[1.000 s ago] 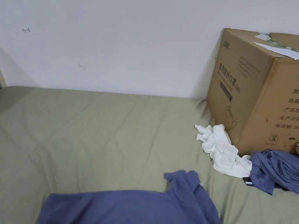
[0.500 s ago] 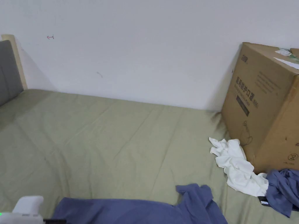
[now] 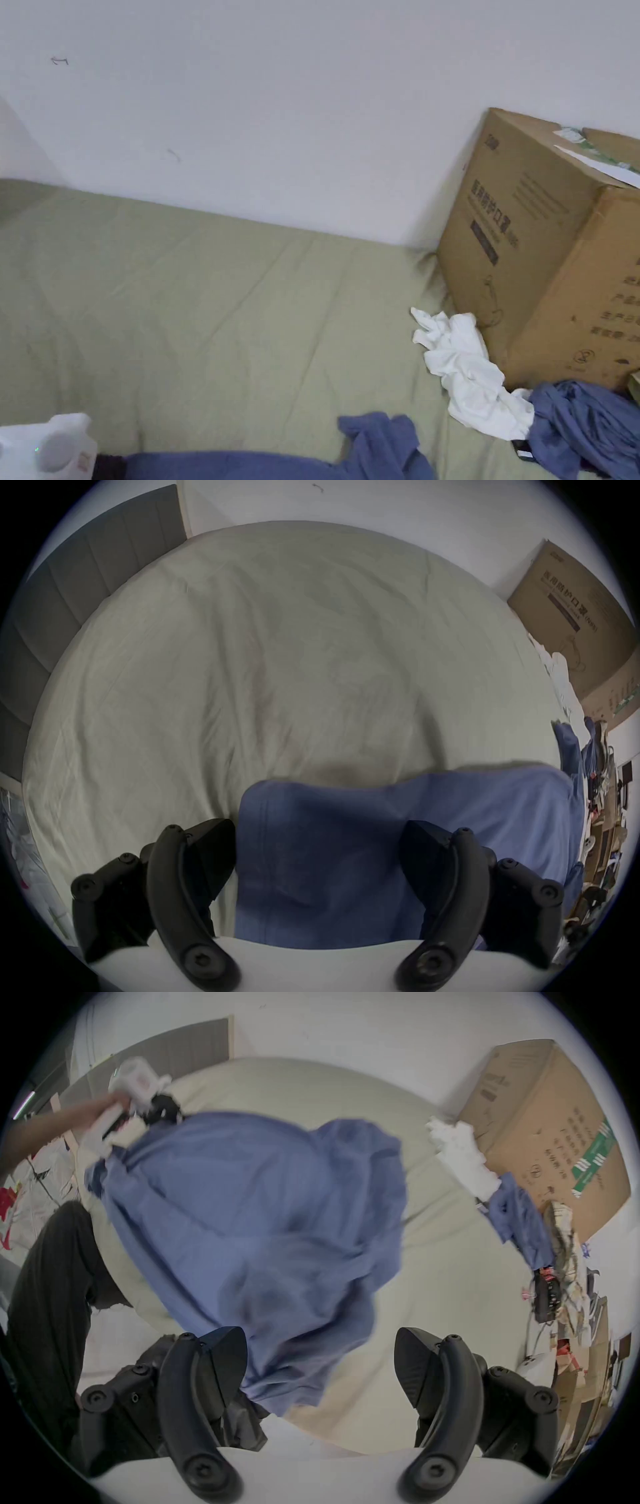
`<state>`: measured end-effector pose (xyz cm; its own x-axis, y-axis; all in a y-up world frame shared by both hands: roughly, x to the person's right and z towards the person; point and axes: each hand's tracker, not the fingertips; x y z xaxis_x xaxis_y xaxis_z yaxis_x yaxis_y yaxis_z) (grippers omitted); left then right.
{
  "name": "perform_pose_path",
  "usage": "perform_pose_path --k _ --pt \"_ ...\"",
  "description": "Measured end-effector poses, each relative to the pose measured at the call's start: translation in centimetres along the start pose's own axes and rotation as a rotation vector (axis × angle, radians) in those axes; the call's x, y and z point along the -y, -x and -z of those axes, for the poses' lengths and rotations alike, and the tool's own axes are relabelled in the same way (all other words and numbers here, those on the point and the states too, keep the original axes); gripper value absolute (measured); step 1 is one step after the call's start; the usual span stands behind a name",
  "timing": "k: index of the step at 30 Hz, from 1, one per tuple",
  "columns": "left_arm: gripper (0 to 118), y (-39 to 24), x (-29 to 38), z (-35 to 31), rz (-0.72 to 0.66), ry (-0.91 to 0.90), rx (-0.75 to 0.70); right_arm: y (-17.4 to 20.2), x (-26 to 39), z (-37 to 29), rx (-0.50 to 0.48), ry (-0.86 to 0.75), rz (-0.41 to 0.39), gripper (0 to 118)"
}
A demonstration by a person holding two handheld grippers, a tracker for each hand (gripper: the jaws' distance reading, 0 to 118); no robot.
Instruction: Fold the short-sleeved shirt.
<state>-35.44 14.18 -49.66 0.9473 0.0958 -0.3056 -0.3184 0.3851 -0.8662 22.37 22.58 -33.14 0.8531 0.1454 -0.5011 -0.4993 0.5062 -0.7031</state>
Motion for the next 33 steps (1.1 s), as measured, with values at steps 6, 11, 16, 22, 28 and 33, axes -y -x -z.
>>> perform_pose_path --k 6,11,16,22,28,33 --pt "25 0.2 0.2 -3.7 0.122 -0.039 -0.014 -4.7 -6.0 -0.4 0.061 -0.125 0.073 94" --pt "8 1.3 1.4 -6.9 -0.033 -0.086 0.138 -5.0 -12.7 5.4 0.165 -0.105 0.068 95" --pt "8 0.8 2.5 -9.3 0.02 -0.113 0.142 -6.2 -16.8 15.0 0.069 -0.046 0.114 95" --pt "8 0.3 2.2 -10.6 0.063 -0.12 0.141 -7.8 -18.7 23.8 0.023 0.12 0.272 92" --pt "8 0.6 1.1 -9.3 0.044 -0.111 0.147 -8.2 -18.9 21.6 0.041 0.079 0.249 2" --pt "8 -0.6 1.5 -10.3 0.043 -0.129 0.17 -11.0 -17.6 18.2 -0.064 -0.015 0.416 2"
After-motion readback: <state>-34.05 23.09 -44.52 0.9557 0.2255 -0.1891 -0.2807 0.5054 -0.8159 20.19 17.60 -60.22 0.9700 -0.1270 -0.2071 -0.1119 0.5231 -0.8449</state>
